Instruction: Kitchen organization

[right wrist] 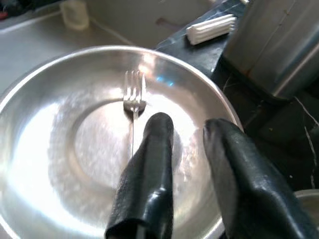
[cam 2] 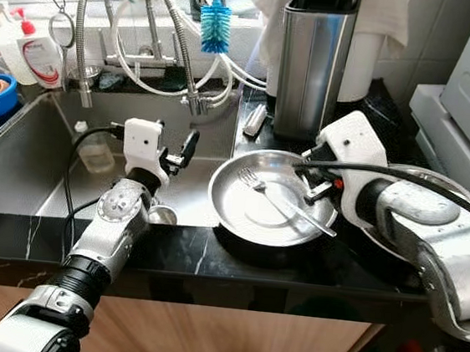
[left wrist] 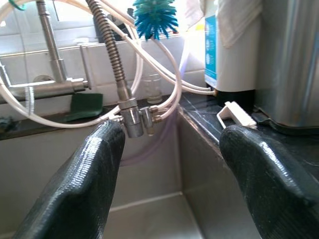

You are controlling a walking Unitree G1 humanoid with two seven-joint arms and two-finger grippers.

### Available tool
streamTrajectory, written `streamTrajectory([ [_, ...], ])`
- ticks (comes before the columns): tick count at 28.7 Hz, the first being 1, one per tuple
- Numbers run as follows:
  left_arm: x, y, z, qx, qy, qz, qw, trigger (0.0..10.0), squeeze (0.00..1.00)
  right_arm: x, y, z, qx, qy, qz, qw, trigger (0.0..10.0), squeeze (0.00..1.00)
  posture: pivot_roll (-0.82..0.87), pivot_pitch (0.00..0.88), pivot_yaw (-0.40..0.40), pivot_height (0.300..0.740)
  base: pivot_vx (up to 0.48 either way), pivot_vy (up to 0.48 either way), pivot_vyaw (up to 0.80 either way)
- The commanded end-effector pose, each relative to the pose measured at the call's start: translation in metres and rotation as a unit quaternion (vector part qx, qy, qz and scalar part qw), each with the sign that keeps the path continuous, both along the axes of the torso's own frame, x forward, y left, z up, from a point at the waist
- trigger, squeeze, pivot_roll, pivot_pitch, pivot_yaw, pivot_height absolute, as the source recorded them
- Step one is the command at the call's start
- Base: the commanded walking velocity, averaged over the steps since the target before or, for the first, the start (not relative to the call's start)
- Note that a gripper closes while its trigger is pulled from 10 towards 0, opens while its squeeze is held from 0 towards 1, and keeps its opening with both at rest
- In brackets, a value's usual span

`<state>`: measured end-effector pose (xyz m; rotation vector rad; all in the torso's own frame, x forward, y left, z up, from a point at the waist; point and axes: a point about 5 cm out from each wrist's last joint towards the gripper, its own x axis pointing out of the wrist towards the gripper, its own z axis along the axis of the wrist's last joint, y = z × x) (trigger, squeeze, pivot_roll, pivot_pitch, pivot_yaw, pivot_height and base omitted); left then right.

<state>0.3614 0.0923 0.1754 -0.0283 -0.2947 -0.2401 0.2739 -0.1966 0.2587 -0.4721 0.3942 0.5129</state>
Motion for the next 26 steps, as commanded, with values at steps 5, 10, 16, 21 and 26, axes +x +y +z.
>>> streamTrajectory([
  [5,0.002,-0.002,0.006,-0.001,-0.005,-0.005,1.0,10.0,0.0,0.006,-0.005,-0.008,0.02,0.015,0.008,1.0,10.0,1.0,-0.36,0.0,0.128,0.74,0.0,0.0,0.0],
  [10,0.002,-0.005,0.005,-0.006,-0.003,-0.007,1.0,10.0,0.0,0.014,0.002,-0.013,0.063,0.025,0.053,0.996,10.0,1.0,-0.37,0.0,0.119,0.74,0.0,0.0,0.0],
  [16,0.002,-0.006,0.006,-0.014,-0.007,-0.001,1.0,10.0,0.0,0.026,0.007,-0.012,0.077,0.024,0.071,0.994,10.0,0.51,-0.36,0.0,0.088,0.74,0.0,0.0,0.0],
  [21,0.001,0.001,0.003,-0.014,-0.005,0.012,1.0,10.0,0.0,0.027,0.008,-0.018,0.075,0.049,0.097,0.991,10.0,0.0,-0.35,0.0,0.07,0.74,0.0,0.0,0.0],
  [26,0.001,0.002,0.001,-0.016,-0.002,0.017,1.0,10.0,0.0,0.029,0.007,-0.021,0.071,0.065,0.124,0.988,10.0,0.0,-0.35,0.0,0.068,0.74,0.0,0.0,0.0],
])
